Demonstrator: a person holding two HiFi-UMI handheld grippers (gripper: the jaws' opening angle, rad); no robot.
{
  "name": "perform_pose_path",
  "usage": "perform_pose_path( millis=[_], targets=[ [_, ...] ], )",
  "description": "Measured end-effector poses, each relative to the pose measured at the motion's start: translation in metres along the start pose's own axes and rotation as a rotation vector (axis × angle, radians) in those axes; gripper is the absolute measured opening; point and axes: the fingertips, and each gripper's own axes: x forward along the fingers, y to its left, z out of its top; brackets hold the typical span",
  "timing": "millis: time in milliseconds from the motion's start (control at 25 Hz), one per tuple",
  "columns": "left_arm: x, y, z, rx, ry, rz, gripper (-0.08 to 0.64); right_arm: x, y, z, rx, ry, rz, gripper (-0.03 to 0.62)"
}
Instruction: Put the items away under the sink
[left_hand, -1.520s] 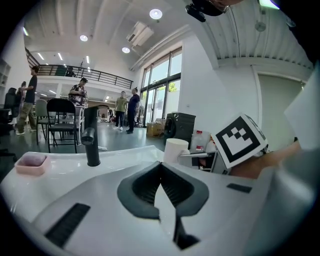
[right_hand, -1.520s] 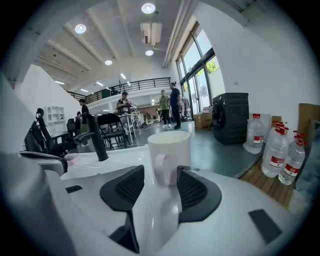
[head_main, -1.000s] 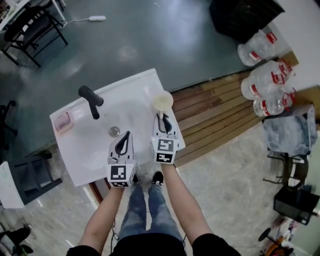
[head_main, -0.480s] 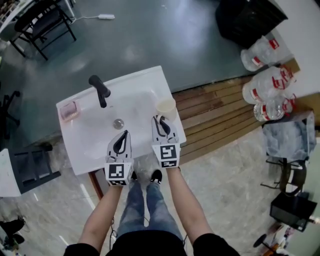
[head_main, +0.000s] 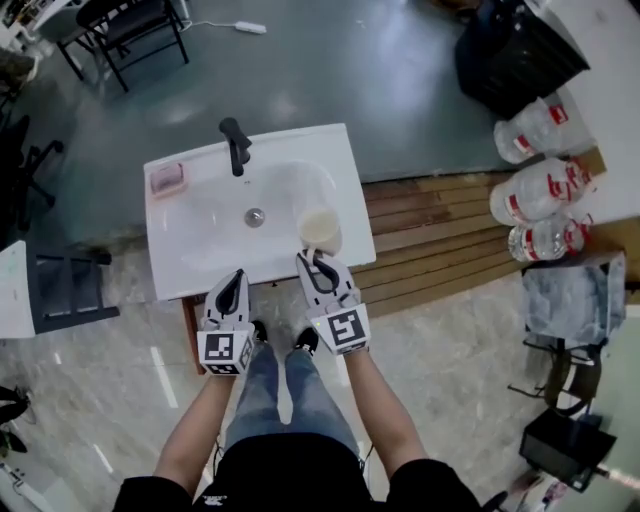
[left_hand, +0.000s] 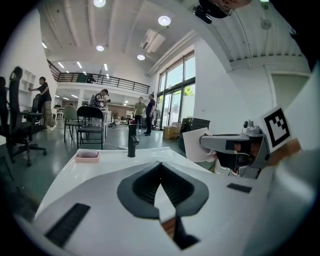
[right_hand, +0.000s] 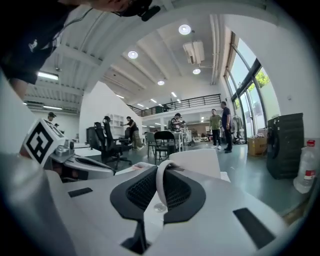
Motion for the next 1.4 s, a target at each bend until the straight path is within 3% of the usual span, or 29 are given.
perform_pose_path(
  millis=[160,320,520,640,840,1040,1240,1400],
  targets=[
    [-0.044,0.01,-0.023,-0.042,0.028,0.034,0.006,-0.024,0.058,0.005,-0.018,-0.015,0.111,0.035],
    [-0.073,0.023,-0.068,-0.089,0.071,0.073,0.006,-0.048,0.116,-0.022,0.041,0.012,0.185,0.035],
    [-0.077,0.036,-0.113,-0.083,0.079,0.084,0.006,-0.065,0.168,-0.079,0.105,0.067,0.25,0.035],
    [-0.074,0.047,-0.142,-0.074,0.054,0.092,0.006,-0.068,0.197,-0.125,0.053,0.127,0.341,0.035],
    [-0.066,0.069,-0.202,-0.042,-0.022,0.125,0.006,-0.055,0.232,-0.199,0.026,0.105,0.426,0.035],
    [-0.062,0.094,-0.27,-0.071,-0.097,0.192,0.006,-0.02,0.243,-0.265,0.169,-0.001,0.392,0.035],
    [-0.039,0.113,-0.331,-0.063,-0.15,0.221,0.006,0.022,0.242,-0.344,0.124,-0.024,0.393,0.035],
    [-0.015,0.123,-0.359,-0.084,-0.191,0.242,0.006,0.069,0.23,-0.383,0.119,-0.095,0.367,0.035]
  ],
)
